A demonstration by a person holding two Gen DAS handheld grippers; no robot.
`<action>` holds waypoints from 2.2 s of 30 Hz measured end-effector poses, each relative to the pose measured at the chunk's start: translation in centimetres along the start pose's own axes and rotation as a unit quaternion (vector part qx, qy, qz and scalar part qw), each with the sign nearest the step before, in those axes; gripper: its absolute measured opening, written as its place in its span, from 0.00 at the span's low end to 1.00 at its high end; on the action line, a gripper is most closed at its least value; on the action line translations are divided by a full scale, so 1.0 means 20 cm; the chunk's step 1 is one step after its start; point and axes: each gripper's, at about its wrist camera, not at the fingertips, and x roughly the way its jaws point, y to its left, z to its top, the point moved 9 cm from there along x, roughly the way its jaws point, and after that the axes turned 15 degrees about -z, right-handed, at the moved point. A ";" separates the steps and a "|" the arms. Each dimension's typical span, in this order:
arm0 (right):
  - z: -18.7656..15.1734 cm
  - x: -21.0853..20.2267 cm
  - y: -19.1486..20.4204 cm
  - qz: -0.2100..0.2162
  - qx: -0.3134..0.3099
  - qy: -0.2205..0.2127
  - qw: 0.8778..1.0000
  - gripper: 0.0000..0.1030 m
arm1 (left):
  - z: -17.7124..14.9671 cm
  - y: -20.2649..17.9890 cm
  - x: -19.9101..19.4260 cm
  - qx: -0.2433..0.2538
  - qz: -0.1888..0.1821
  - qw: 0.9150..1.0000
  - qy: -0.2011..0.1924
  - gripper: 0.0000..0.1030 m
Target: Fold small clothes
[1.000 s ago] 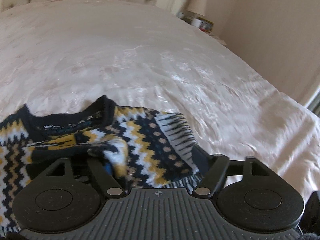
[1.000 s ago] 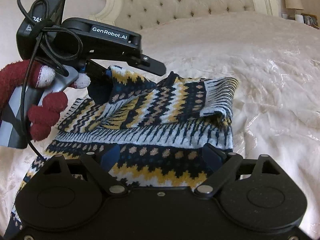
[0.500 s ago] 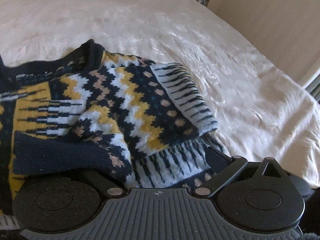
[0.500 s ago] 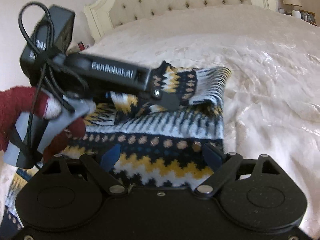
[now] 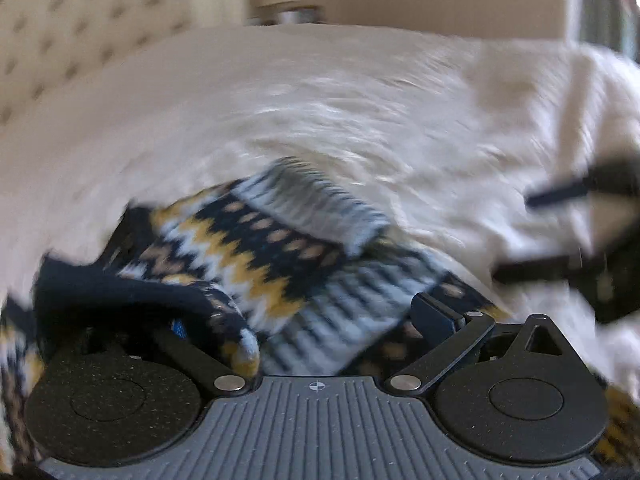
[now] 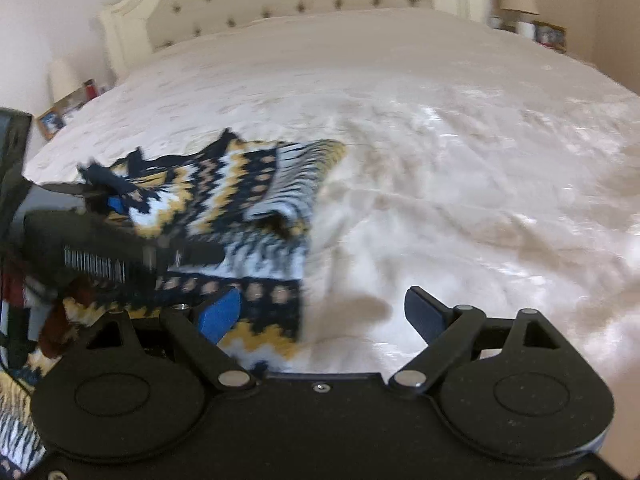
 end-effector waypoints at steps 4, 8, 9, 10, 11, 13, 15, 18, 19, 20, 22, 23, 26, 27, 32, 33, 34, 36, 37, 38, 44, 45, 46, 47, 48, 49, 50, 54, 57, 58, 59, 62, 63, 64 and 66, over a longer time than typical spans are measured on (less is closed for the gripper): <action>0.04 -0.05 -0.15 -0.038 0.019 -0.005 0.999 0.88 | 0.03 -0.09 0.06 0.025 -0.014 1.000 0.002 0.99; 0.07 -0.07 -0.26 -0.069 0.026 -0.006 0.997 0.88 | 0.05 -0.16 0.07 0.031 -0.038 0.999 -0.003 0.99; 0.08 -0.07 -0.28 -0.075 0.029 -0.006 0.997 0.88 | 0.04 -0.16 0.05 0.024 -0.048 0.998 -0.011 0.99; 0.09 -0.08 -0.29 -0.077 0.031 -0.006 0.997 0.88 | 0.03 -0.16 0.02 0.015 -0.055 0.998 -0.018 0.99; 0.09 -0.08 -0.29 -0.077 0.032 -0.006 0.997 0.88 | 0.02 -0.15 -0.03 0.001 -0.060 0.998 -0.028 0.99; 0.11 -0.08 -0.28 -0.073 0.030 -0.008 0.997 0.88 | -0.01 -0.11 -0.13 -0.035 -0.067 0.996 -0.051 0.99; 0.13 -0.07 -0.25 -0.065 0.024 -0.012 0.998 0.88 | -0.06 -0.04 -0.24 -0.077 -0.064 0.992 -0.072 0.99; 0.16 -0.07 -0.16 -0.041 0.016 -0.018 0.999 0.88 | -0.16 0.13 -0.40 -0.133 -0.029 0.986 -0.096 0.99; 0.17 -0.07 -0.12 -0.030 0.013 -0.022 0.999 0.88 | -0.19 0.19 -0.44 -0.150 -0.012 0.984 -0.100 0.99; 0.18 -0.07 -0.08 -0.019 0.011 -0.026 0.999 0.88 | -0.23 0.26 -0.49 -0.165 0.006 0.981 -0.105 0.99; 0.21 -0.05 0.00 0.003 0.005 -0.035 0.999 0.88 | -0.32 0.41 -0.57 -0.199 0.044 0.973 -0.109 0.99; 0.22 -0.04 0.05 0.014 0.002 -0.040 0.999 0.87 | -0.36 0.48 -0.61 -0.220 0.062 0.968 -0.109 0.99; 0.26 0.00 0.16 0.039 0.001 -0.045 0.998 0.87 | -0.53 0.69 -0.70 -0.294 0.107 0.943 -0.116 0.99; 0.28 0.01 0.19 0.048 0.002 -0.045 0.998 0.84 | -0.59 0.75 -0.72 -0.314 0.117 0.934 -0.121 0.99; 0.31 0.13 0.30 0.069 0.013 -0.029 0.997 0.65 | -0.83 0.86 -0.69 -0.350 0.134 0.921 -0.104 0.99; 0.31 0.16 0.30 0.069 0.017 -0.024 0.997 0.65 | -0.83 0.85 -0.68 -0.337 0.140 0.925 -0.108 0.99; 0.31 0.18 0.30 0.068 0.023 -0.017 0.997 0.65 | -0.83 0.84 -0.68 -0.326 0.148 0.928 -0.103 0.99; 0.30 0.23 0.31 0.070 0.036 -0.003 0.997 0.61 | -0.82 0.82 -0.65 -0.312 0.166 0.931 -0.089 0.99; 0.29 0.25 0.30 0.075 0.042 0.005 0.996 0.60 | -0.81 0.81 -0.64 -0.311 0.174 0.930 -0.089 0.99; 0.28 0.27 0.31 0.078 0.047 0.011 0.996 0.58 | -0.81 0.81 -0.64 -0.311 0.178 0.929 -0.091 0.99; 0.24 0.35 0.32 0.072 0.056 0.032 0.995 0.56 | -0.83 0.81 -0.65 -0.306 0.183 0.928 -0.105 0.99; 0.24 0.35 0.31 0.070 0.061 0.035 0.995 0.55 | -0.83 0.81 -0.65 -0.306 0.184 0.928 -0.104 0.99; 0.23 0.36 0.31 0.068 0.064 0.037 0.995 0.55 | -0.83 0.81 -0.65 -0.306 0.185 0.928 -0.103 0.99; 0.23 0.37 0.32 0.065 0.064 0.038 0.995 0.54 | -0.82 0.81 -0.65 -0.305 0.186 0.929 -0.102 0.99; 0.23 0.37 0.33 0.061 0.061 0.037 0.996 0.53 | -0.82 0.80 -0.64 -0.304 0.187 0.929 -0.102 0.99; 0.23 0.37 0.34 0.056 0.057 0.036 0.996 0.52 | -0.83 0.80 -0.65 -0.303 0.188 0.929 -0.101 0.99; 0.23 0.37 0.34 0.051 0.053 0.034 0.997 0.46 | -0.83 0.79 -0.65 -0.302 0.188 0.929 -0.100 0.99; 0.23 0.37 0.39 0.049 0.038 0.032 0.998 0.22 | -0.83 0.80 -0.64 -0.300 0.191 0.930 -0.092 0.99; 0.25 0.34 0.43 0.047 0.020 0.019 0.999 0.19 | -0.82 0.81 -0.65 -0.300 0.188 0.931 -0.088 0.99; 0.26 0.32 0.44 0.049 0.016 0.013 0.999 0.19 | -0.81 0.81 -0.66 -0.300 0.186 0.932 -0.084 0.99; 0.28 0.30 0.45 0.049 0.011 0.004 0.999 0.19 | -0.79 0.81 -0.67 -0.301 0.184 0.932 -0.079 0.99; 0.35 0.21 0.43 0.046 0.003 -0.035 0.998 0.18 | -0.71 0.81 -0.77 -0.300 0.181 0.931 -0.103 0.99; 0.38 0.18 0.42 0.045 0.003 -0.048 0.998 0.18 | -0.69 0.82 -0.81 -0.299 0.187 0.929 -0.114 0.99; 0.41 0.17 0.41 0.042 0.002 -0.058 0.997 0.18 | -0.68 0.83 -0.83 -0.301 0.194 0.926 -0.119 0.99; 0.43 0.17 0.39 0.034 -0.005 -0.067 0.997 0.18 | -0.68 0.87 -0.85 -0.310 0.199 0.922 -0.118 0.99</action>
